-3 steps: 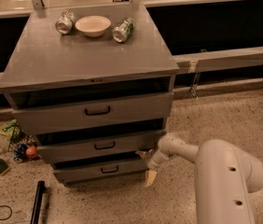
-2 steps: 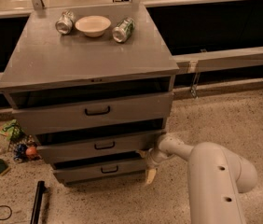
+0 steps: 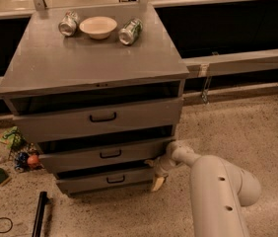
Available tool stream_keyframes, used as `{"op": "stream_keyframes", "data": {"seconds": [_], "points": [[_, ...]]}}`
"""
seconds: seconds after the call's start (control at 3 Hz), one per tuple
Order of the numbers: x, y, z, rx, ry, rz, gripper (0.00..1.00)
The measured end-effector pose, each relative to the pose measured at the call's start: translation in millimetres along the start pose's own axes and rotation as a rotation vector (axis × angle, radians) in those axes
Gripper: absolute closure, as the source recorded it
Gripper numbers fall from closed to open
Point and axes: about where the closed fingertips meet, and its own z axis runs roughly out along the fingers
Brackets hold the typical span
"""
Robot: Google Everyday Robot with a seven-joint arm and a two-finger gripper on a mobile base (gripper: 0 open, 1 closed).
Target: Open bottom drawer
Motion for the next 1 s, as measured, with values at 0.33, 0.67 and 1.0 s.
{"op": "stream_keyframes", "data": {"seconds": [0.33,0.67,1.0], "points": [[9,3,-2,0.002,0.012,0.043,0.49],[6,24,-5,-0.017,0.018,0.088,0.71],[-5,62,-7,-0.054,0.004,0.189,0.95]]}}
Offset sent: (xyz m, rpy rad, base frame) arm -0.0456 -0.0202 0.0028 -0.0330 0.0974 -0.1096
